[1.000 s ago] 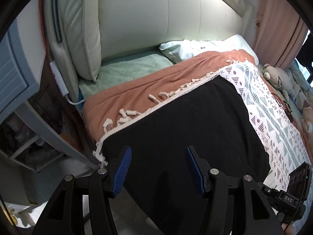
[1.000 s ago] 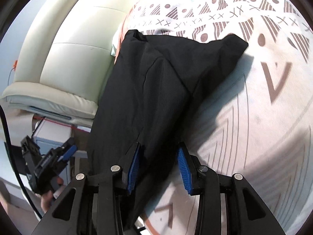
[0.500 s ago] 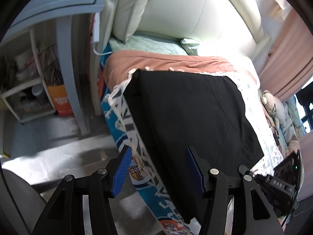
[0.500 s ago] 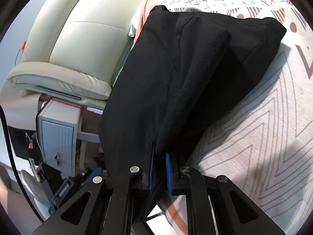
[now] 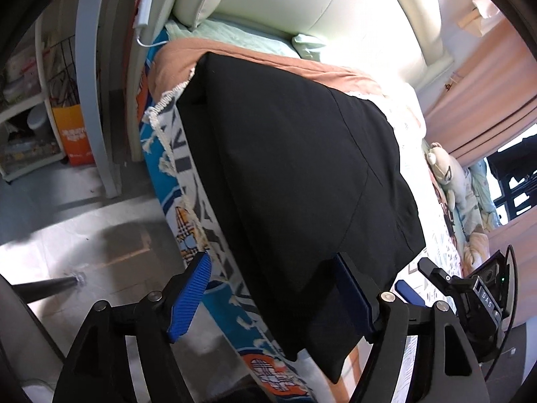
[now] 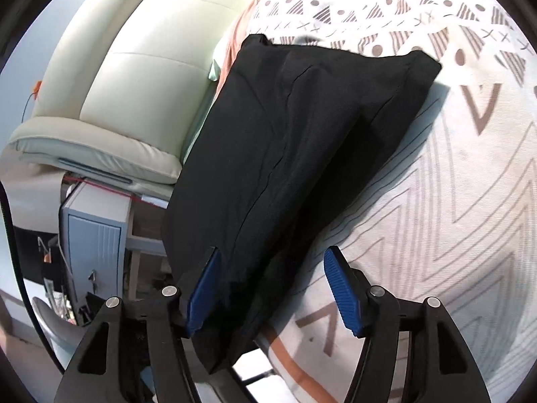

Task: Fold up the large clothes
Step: 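Open both grippers and pull them back from the jacket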

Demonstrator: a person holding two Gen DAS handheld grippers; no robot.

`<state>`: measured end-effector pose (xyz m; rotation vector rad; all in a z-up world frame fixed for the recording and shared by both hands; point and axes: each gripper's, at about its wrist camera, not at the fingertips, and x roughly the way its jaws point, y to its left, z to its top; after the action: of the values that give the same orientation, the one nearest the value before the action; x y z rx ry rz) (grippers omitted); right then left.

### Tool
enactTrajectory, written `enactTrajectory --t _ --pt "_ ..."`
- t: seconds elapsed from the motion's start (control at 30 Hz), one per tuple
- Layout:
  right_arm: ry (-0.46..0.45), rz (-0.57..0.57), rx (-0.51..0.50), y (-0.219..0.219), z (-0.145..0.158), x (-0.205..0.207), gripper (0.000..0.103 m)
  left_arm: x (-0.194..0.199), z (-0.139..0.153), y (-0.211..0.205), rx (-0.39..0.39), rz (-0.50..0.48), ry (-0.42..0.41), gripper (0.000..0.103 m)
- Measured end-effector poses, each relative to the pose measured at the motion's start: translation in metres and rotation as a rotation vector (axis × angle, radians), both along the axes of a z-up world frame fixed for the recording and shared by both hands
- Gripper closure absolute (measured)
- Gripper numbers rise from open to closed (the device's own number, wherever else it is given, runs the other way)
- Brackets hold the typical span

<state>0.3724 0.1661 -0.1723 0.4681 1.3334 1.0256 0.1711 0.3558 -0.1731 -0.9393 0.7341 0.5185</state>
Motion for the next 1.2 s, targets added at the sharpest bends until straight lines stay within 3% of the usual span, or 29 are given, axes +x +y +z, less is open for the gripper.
enactTrajectory --t 0.3,0.47,0.53,0.57,0.7,0.83,1.1,1.2 --pt "0.000 -0.102 0.008 -0.014 -0.014 0.025 0.039 0.006 -0.018 -0.004 -0.064 0.020 -0.021 0.028" --pt "-0.033 -0.119 -0.004 -0.006 -0.014 0.042 0.040 0.015 -0.019 -0.008 -0.053 0.006 -0.015 0.052" --pt "-0.038 -0.119 -0.020 0.001 -0.018 0.050 0.057 0.017 -0.016 -0.010 -0.047 0.012 -0.011 0.056" --pt "-0.042 -0.112 -0.040 0.007 -0.021 0.056 0.072 0.017 -0.014 -0.010 -0.048 0.016 -0.013 0.058" --pt "-0.067 -0.104 -0.092 0.024 -0.022 0.072 0.082 0.017 -0.010 -0.013 -0.046 0.018 -0.030 0.062" --pt "-0.145 -0.099 -0.167 0.033 -0.009 0.076 0.082 0.017 -0.014 -0.011 -0.059 0.016 -0.034 0.063" --pt "-0.286 -0.128 -0.313 0.013 0.008 0.066 0.082 0.015 -0.012 -0.015 -0.009 -0.022 -0.017 0.059" --pt "-0.325 -0.161 -0.401 0.003 0.017 0.065 0.081 0.017 -0.009 -0.015 -0.003 -0.020 0.023 0.038"
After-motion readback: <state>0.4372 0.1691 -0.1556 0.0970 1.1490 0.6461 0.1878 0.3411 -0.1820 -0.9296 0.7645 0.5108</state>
